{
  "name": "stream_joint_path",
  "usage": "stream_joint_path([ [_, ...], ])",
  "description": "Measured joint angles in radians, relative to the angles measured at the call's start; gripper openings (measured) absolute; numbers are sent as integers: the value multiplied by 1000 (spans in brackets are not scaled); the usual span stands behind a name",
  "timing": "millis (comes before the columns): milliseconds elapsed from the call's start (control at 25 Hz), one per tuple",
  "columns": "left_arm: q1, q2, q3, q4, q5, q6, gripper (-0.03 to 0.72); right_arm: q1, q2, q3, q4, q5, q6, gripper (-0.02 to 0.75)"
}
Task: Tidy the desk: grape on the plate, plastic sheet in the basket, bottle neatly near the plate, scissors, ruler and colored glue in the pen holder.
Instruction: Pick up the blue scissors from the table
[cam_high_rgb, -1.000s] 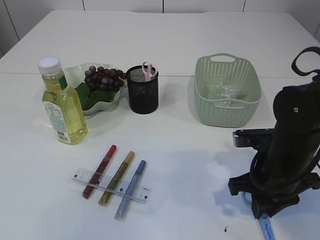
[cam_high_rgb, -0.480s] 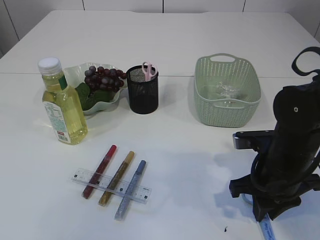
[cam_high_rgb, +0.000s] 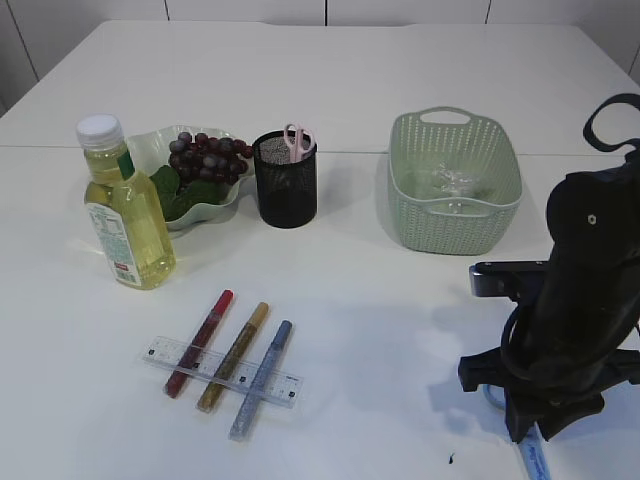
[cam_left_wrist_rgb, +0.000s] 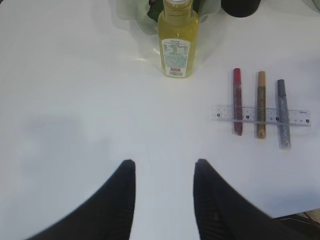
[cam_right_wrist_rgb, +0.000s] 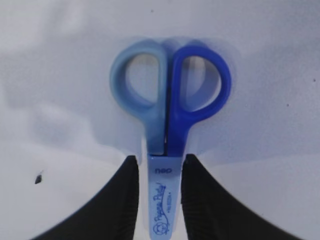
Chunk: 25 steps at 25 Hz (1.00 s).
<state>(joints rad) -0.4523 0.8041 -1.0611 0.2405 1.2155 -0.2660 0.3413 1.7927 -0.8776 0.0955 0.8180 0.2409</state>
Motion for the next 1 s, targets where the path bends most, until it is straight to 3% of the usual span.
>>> stream_joint_path([
  [200, 0, 0, 0, 0, 0, 0, 289, 0, 0, 0, -2, 0, 2, 270],
  [1000, 0, 0, 0, 0, 0, 0, 289, 0, 28, -2, -2, 18, 2, 276],
])
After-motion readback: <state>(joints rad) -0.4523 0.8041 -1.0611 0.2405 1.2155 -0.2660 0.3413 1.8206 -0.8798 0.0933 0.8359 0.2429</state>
